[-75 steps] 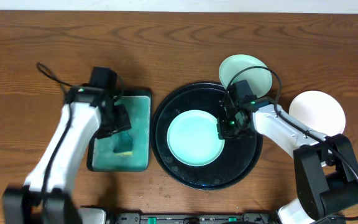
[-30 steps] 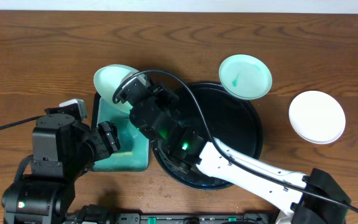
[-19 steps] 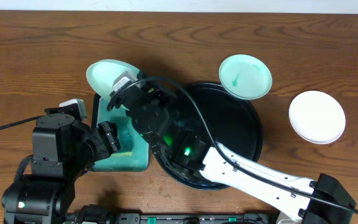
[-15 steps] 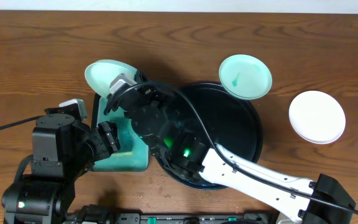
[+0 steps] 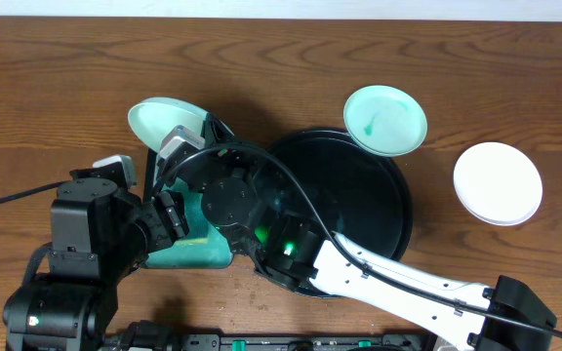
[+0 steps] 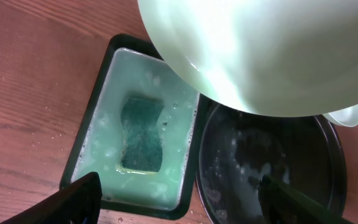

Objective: Clean dirty plates on tray and stack at the side
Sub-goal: 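Lift the green plate off the black tray with the right gripper, then carry the green plate right and stack it on the white plate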

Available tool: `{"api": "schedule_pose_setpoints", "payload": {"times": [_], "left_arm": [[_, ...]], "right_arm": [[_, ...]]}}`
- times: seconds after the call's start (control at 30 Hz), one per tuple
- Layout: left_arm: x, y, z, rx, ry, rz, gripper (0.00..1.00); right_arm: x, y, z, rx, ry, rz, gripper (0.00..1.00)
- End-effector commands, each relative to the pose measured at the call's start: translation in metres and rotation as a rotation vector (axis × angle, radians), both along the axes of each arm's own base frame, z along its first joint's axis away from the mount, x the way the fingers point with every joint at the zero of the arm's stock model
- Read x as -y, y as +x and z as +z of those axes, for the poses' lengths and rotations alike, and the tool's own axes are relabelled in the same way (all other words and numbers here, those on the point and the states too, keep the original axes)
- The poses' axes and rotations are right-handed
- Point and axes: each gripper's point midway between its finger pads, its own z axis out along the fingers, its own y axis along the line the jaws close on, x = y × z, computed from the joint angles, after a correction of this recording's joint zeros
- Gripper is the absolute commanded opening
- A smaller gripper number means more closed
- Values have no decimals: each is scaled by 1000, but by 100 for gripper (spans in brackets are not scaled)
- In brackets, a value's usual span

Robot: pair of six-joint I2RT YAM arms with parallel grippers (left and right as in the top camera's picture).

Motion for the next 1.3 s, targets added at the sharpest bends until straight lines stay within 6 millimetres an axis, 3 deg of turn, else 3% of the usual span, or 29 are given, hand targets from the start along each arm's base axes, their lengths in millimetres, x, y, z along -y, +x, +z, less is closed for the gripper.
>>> {"api": "schedule_pose_setpoints", "payload": {"times": [0.0,0.37,0.47,0.53,0.7,0.73,0.8,0.87,0.97,1.07,1.17,1.27], "left_arm": [[1,0,5,12,0,-12,81],[1,0,5,12,0,-12,81],[1,0,5,12,0,-12,81],[1,0,5,12,0,-12,81],[1,0,5,12,0,-12,81],[1,0,5,12,0,-12,81],[1,0,5,12,0,-12,81],[1,0,5,12,0,-12,81],[1,0,5,12,0,-12,81],[1,0,5,12,0,-12,81],[1,0,5,12,0,-12,81],[1,0,5,12,0,-12,81]], "right_arm": [[7,-3,20,24,35,-14,1],[8,-2,20,24,36,-21,1],[17,5,16,-15,124,-73,1],[22,13,3,-90,204,-86,1],[31,31,-82,-580,419,-38,1],[31,29,-91,-678,466,-17,1],[29,21,-95,-862,538,96,1],[33,17,-80,-973,602,230,1],[69,29,-47,-1014,717,295,1],[143,56,-35,-1008,846,106,1],[239,71,-50,-992,914,-199,1],[325,68,-71,-985,970,-490,1]]}}
